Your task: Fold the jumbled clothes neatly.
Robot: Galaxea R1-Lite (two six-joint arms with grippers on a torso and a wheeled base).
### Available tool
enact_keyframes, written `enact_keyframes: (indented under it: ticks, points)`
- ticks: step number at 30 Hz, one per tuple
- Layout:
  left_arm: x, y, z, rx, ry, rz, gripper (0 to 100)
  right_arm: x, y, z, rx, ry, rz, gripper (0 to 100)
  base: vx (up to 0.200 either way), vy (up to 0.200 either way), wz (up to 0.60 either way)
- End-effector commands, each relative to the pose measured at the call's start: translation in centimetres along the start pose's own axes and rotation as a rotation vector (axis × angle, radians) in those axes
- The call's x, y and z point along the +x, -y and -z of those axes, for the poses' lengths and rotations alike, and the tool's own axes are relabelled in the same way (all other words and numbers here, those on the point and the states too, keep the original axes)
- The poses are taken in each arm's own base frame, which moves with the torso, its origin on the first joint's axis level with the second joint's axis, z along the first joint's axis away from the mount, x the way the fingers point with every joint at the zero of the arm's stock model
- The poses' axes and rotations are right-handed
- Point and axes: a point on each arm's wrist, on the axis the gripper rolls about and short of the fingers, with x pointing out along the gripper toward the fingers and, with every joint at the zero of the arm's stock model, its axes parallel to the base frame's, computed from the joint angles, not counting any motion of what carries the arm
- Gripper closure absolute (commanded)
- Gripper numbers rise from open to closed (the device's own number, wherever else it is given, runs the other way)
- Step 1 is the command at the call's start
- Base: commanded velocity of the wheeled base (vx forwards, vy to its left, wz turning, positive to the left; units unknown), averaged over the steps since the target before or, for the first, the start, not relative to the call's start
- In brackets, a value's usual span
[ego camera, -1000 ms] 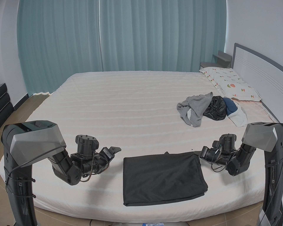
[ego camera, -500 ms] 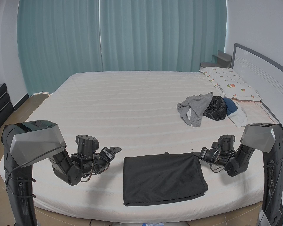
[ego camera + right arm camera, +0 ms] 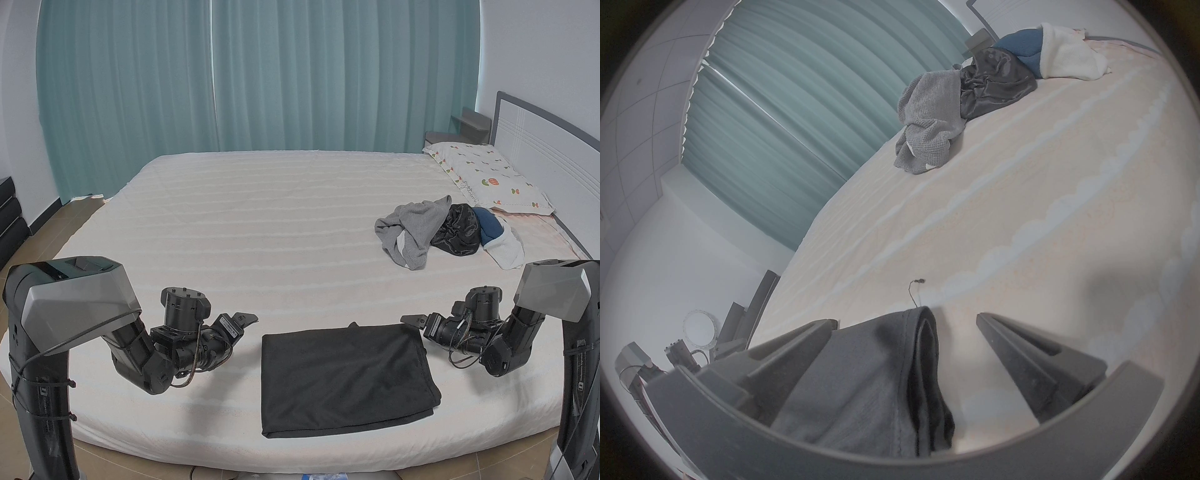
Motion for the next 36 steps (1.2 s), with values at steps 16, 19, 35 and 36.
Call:
enact_keyframes:
  ticks: [16,19,35,36]
  points:
    - [-0.3,0.2,0.4,0.004,-0.012,-0.003,0,-7.2,-2.8,0.4,0.046,-0.017,0.006,0,-0.075,0.000,0.00]
    - [-0.3,0.2,0.4,0.003,-0.014,-0.004,0,-8.3,-2.7,1.6,0.055,-0.050,0.017,0,0.000,0.000,0.00]
    - [-0.4,-0.2,1.5,0.040,-0.048,-0.014,0,-9.4,-1.9,6.6,0.040,-0.184,0.056,0,0.000,0.000,0.00]
    - [-0.4,-0.2,1.5,0.040,-0.048,-0.014,0,-9.4,-1.9,6.6,0.041,-0.185,0.057,0,0.000,0.000,0.00]
